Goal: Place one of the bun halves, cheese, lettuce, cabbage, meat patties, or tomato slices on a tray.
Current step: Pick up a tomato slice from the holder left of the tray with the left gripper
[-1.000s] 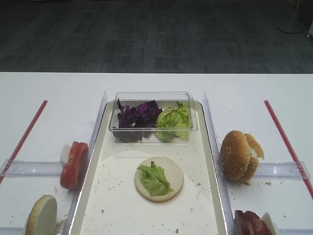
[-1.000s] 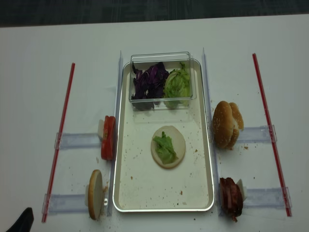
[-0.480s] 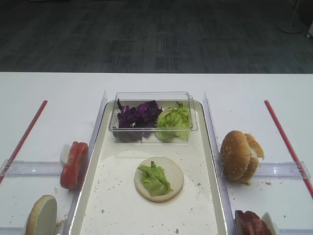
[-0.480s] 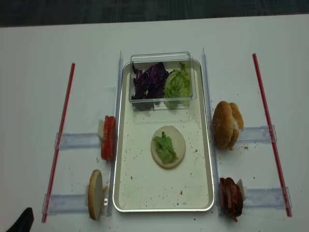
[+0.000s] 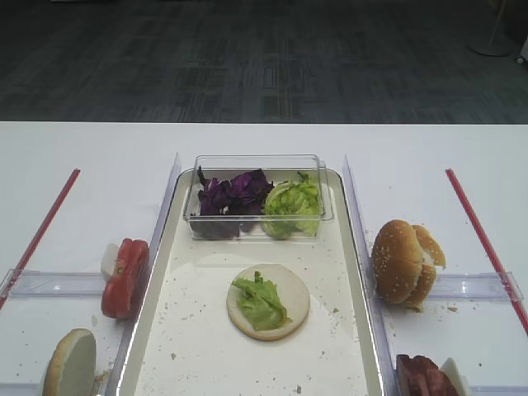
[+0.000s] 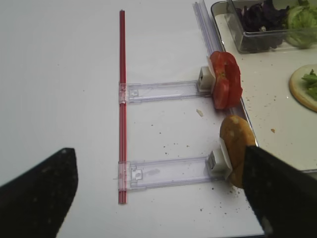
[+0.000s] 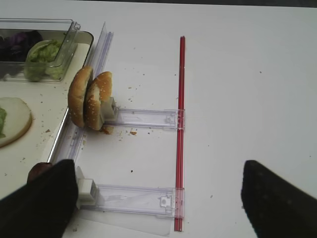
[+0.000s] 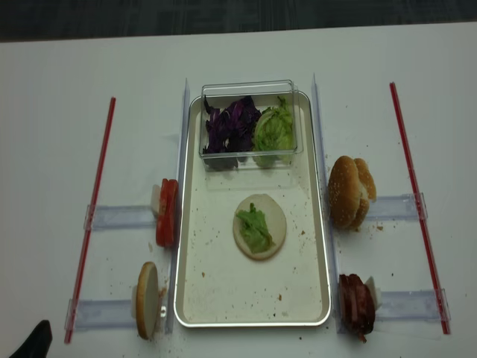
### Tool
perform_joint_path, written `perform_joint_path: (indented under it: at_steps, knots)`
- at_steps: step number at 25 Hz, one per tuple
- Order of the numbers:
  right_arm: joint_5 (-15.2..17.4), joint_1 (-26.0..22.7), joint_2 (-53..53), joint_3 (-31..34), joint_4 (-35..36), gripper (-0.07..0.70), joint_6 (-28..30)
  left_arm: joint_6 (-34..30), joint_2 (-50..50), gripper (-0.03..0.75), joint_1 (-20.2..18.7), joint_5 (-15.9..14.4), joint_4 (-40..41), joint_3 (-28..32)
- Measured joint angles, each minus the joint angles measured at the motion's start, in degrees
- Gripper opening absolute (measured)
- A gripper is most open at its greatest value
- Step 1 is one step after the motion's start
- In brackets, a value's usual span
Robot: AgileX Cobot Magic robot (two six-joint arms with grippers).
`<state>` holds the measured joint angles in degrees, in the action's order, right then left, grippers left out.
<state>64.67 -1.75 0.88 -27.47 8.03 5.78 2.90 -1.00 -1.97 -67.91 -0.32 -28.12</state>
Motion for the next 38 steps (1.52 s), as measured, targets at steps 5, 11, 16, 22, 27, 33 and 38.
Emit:
perform_joint_path:
  at_steps: [5,11,16,22,27,33,38]
  knots:
    - [0.0,0.0,0.0,0.0,0.0,0.679,0.0,0.0,0.0,0.618,0.0,0.0,0.0,0.0]
    - [0.0,0.0,0.0,0.0,0.0,0.679,0.0,0.0,6.1,0.618,0.0,-0.2,0.3,0.0]
    - [0.0,0.0,0.0,0.0,0.0,0.679,0.0,0.0,19.0,0.618,0.0,-0.1,0.3,0.0]
    - [0.0,0.0,0.0,0.0,0.0,0.679,0.0,0.0,34.7,0.618,0.0,0.6,0.3,0.0]
    - [0.0,0.0,0.0,0.0,0.0,0.679,0.0,0.0,44.2,0.618,0.0,1.3,0.3,0.0]
    - [0.0,0.0,0.0,0.0,0.0,0.679,0.0,0.4,50.9,0.618,0.0,1.8,0.7,0.0]
    - [0.0,0.0,0.0,0.0,0.0,0.679,0.0,1.4,53.3,0.618,0.0,2.1,1.5,0.0]
